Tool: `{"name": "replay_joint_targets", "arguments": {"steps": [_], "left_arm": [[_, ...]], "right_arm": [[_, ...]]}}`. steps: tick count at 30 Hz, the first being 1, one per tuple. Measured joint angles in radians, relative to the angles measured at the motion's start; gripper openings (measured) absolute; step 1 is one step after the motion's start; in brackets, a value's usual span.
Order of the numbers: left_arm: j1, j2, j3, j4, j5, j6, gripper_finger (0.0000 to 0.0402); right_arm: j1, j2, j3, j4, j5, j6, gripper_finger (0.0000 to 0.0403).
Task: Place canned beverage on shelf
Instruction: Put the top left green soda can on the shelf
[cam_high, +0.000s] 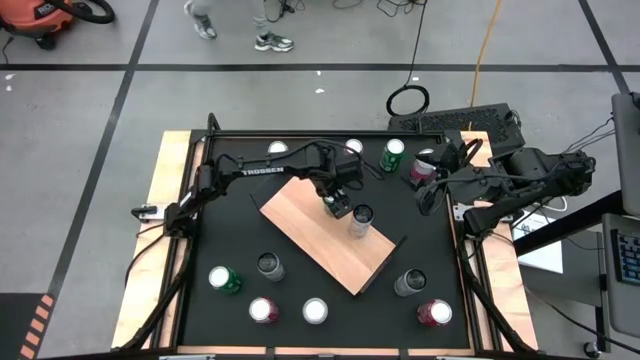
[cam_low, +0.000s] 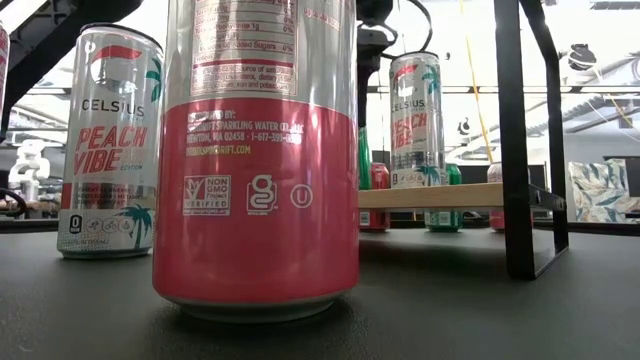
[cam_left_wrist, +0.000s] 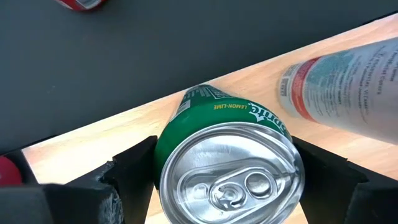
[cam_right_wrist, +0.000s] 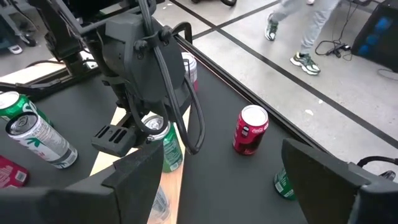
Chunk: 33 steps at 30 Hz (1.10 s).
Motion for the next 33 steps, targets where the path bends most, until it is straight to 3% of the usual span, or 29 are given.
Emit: {"name": "replay_joint_targets", "arguments": {"steps": [14,24,33], "left_arm": [[0.000,0.004,0.001,0.014,0.007,0.017,0.0305],[0.002,0.007,0.001,0.027,0.023,0.017,0.0362],[0.003,0.007,0.000,0.018,0.019,0.020,0.0365]], "right_arm": [[0.000,0.000,0.000,0.000,0.000,0.000,0.0302],[0.000,0.000,0.000,-0.001,0.001,-0.003,0.0302],[0.000,0.000,0.000,-0.001,0.002,-0.002,0.0302]]}}
